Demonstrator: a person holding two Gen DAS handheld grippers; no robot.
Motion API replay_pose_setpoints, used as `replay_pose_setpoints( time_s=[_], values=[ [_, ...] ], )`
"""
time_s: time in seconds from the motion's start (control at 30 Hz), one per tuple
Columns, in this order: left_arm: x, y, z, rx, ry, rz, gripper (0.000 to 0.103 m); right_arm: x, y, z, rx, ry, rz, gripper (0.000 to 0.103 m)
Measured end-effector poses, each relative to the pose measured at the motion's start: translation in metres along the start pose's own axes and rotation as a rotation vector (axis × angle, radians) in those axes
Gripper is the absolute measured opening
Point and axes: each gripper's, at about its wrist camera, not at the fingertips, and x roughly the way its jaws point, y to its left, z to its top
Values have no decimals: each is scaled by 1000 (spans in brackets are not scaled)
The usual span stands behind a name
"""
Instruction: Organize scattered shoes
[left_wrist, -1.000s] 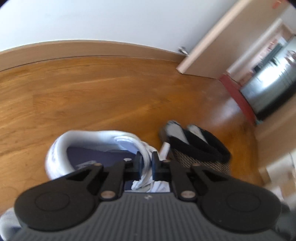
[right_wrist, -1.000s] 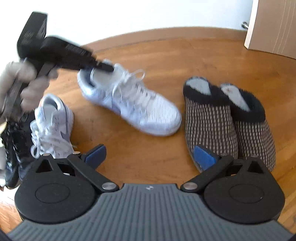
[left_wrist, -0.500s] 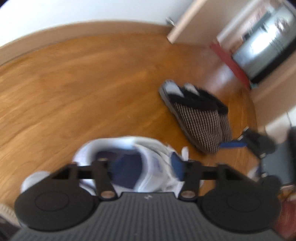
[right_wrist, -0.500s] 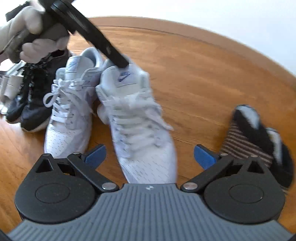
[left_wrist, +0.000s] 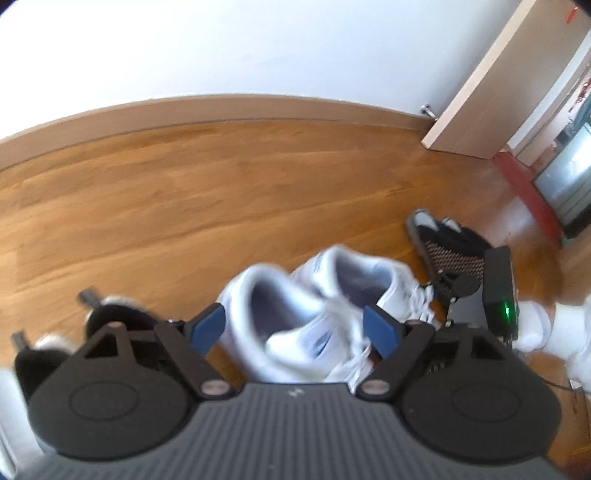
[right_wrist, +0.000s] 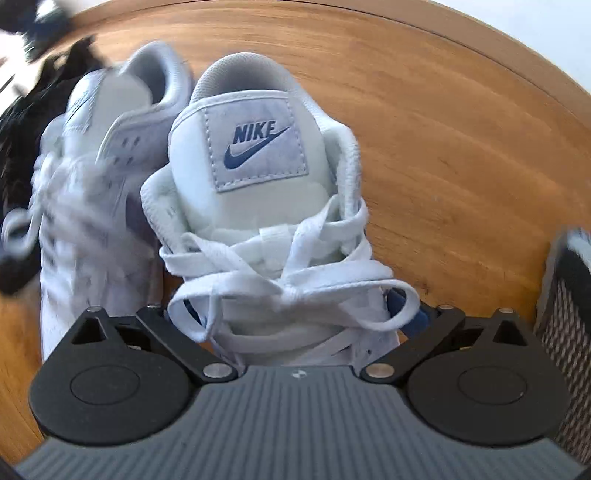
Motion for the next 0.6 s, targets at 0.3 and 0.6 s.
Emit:
replay_pose_setpoints(
  time_s=[0.3,0.6],
  values=[
    [-8,7,-13,-11,24,12,81,-9,40,-5,227,106,-39,96],
    [-40,23,-28,-14,-21,77,81,-80,26,-24,393,-92,-14,102]
  ],
)
